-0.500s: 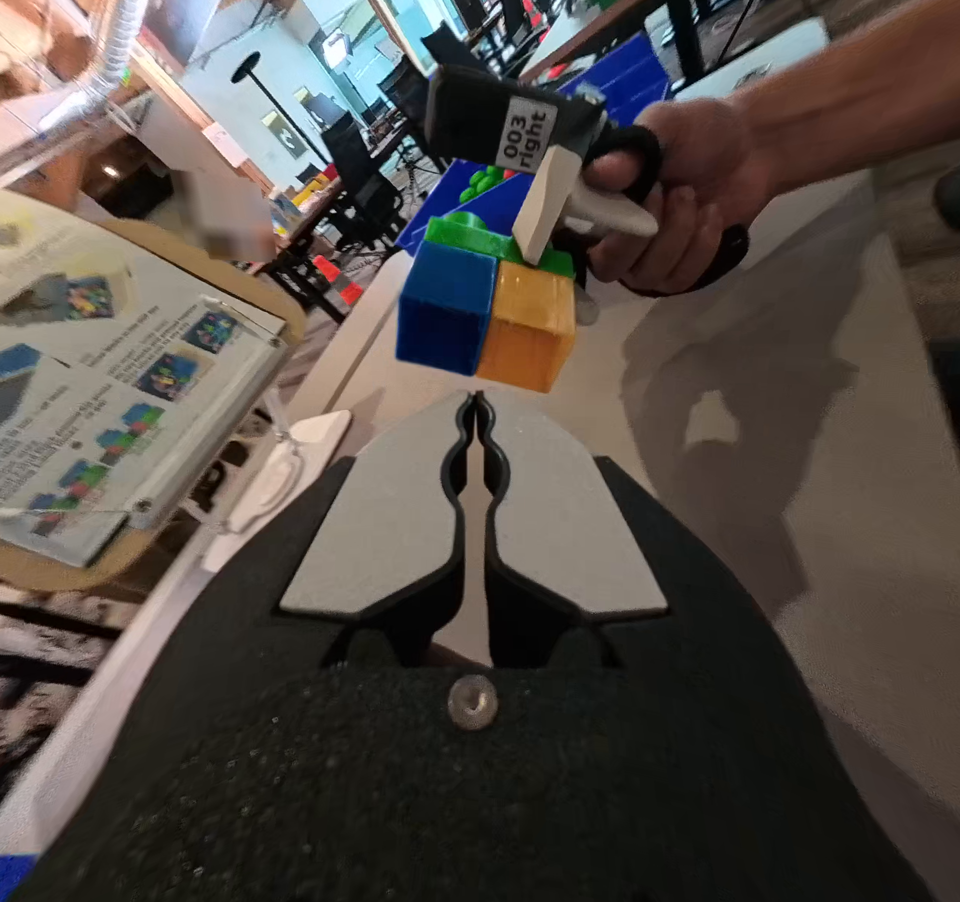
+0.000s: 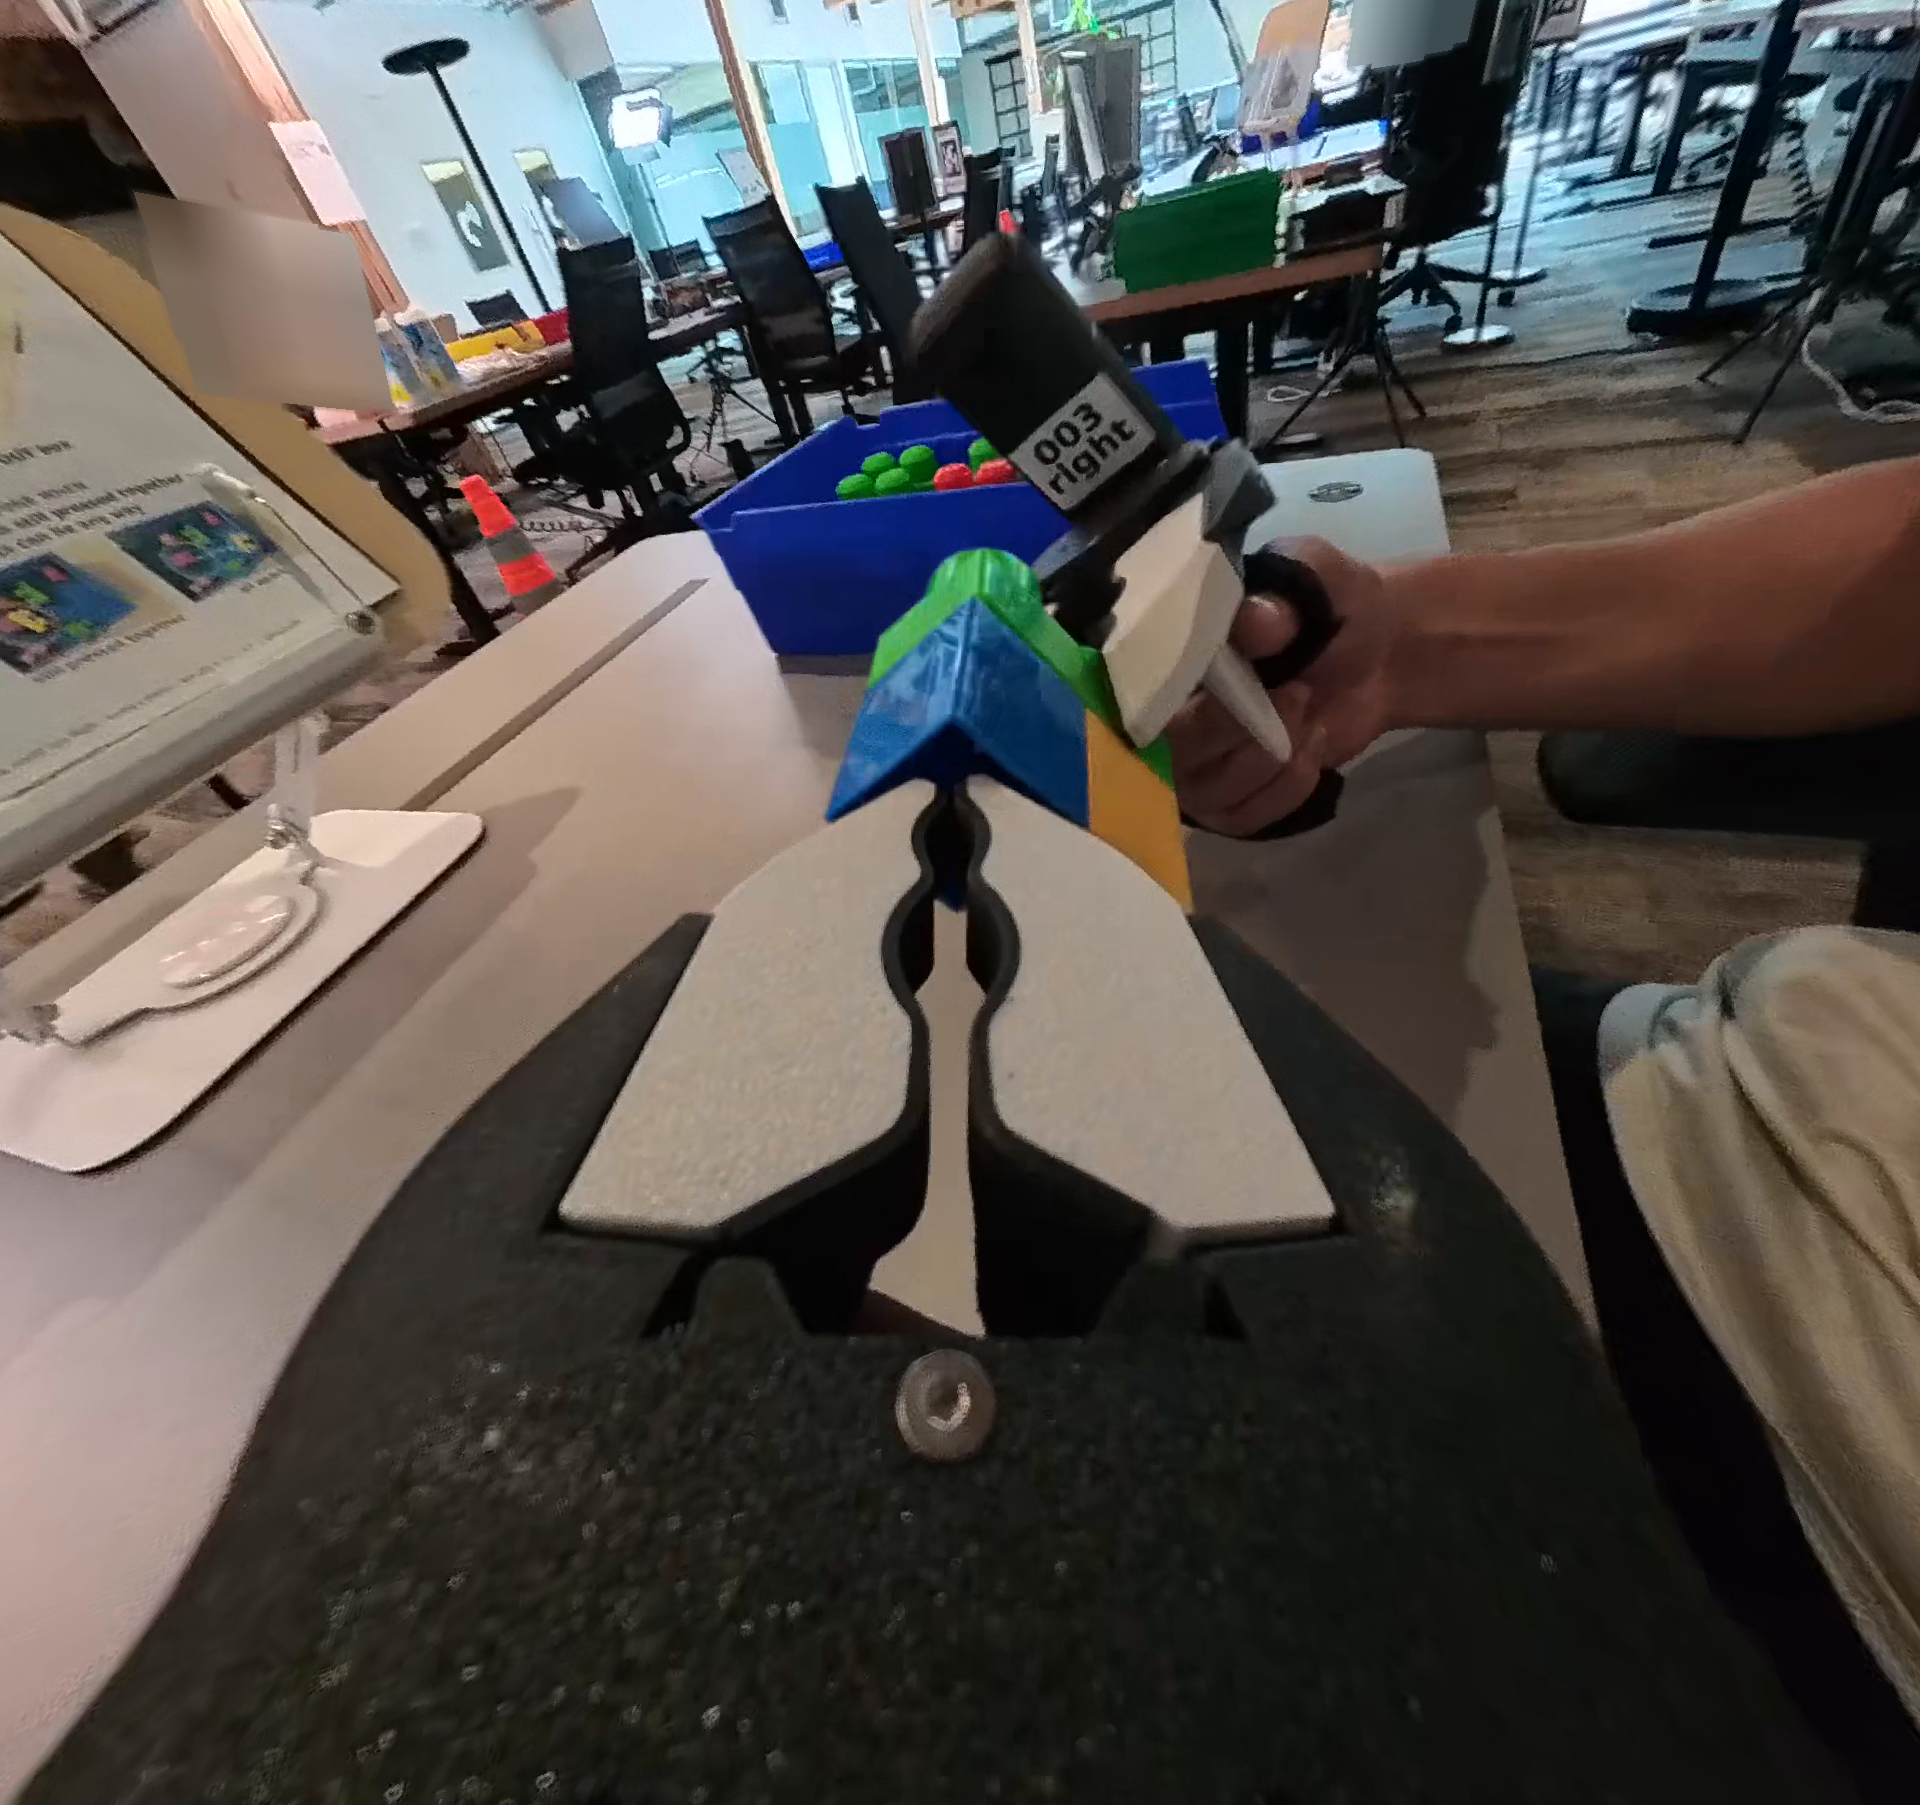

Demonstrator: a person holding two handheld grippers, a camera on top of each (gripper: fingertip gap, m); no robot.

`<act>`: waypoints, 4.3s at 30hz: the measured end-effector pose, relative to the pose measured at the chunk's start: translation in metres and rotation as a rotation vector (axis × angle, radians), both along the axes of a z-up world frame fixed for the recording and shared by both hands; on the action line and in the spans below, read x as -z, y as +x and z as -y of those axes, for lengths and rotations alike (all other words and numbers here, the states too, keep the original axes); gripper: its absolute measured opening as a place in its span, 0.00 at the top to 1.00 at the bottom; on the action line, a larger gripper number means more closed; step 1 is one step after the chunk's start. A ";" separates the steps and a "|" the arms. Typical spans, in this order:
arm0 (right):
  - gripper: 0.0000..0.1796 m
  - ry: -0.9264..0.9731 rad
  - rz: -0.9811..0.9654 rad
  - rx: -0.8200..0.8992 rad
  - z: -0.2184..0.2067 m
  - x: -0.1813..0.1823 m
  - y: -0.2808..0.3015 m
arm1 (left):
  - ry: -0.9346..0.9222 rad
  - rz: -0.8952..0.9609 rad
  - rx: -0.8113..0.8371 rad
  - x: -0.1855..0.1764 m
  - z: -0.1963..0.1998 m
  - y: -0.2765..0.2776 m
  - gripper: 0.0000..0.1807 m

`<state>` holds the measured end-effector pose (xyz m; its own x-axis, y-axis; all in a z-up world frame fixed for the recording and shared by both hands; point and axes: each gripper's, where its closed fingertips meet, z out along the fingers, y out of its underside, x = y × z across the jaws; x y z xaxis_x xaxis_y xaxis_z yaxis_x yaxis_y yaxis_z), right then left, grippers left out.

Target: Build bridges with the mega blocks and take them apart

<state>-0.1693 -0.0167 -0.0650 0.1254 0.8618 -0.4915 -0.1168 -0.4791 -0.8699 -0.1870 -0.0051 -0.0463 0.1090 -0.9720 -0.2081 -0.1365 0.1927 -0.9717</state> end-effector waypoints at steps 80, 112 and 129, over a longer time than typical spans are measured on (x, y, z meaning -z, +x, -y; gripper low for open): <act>0.72 0.144 0.048 0.083 0.003 -0.005 0.030 | -0.122 0.092 0.052 0.011 -0.003 -0.003 0.98; 0.80 1.059 0.514 0.297 0.019 0.007 0.007 | -0.748 0.068 0.448 0.028 0.028 0.007 0.97; 0.80 0.180 0.261 0.120 0.002 0.019 -0.006 | -0.257 -0.063 0.135 0.029 0.006 -0.002 0.78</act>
<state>-0.1754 -0.0188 -0.0843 0.3325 0.9033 -0.2710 0.0750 -0.3118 -0.9472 -0.1888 -0.0113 -0.0749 -0.0302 -0.9986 0.0441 -0.1876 -0.0377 -0.9815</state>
